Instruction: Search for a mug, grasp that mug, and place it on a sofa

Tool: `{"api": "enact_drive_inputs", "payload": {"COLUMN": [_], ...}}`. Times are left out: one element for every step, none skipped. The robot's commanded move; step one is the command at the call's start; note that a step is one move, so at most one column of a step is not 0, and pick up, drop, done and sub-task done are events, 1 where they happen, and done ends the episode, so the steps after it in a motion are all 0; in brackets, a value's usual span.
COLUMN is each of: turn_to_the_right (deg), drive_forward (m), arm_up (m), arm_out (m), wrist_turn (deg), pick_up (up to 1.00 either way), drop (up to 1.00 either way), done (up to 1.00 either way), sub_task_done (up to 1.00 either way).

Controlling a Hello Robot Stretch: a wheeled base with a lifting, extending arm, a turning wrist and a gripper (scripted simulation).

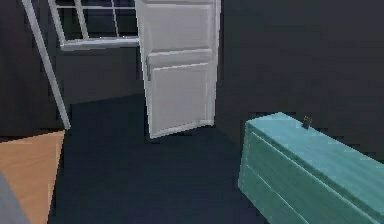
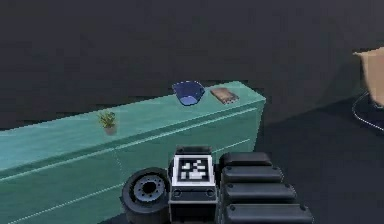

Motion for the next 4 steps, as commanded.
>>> {"api": "enact_drive_inputs", "payload": {"turn_to_the_right": [-15.0,0.0,-6.0,0.0], "drive_forward": [0.00,1.00,0.00,0.35], "arm_up": [0.00,0.00,0.00,0.00], "arm_out": [0.00,0.00,0.00,0.00], "wrist_turn": [0.0,0.0,0.0,0.0], "pick_up": [0.00,0.00,0.00,0.00], "drop": [0.00,0.00,0.00,0.00], "done": [0.00,0.00,0.00,0.00], "sub_task_done": [0.00,0.00,0.00,0.00]}}
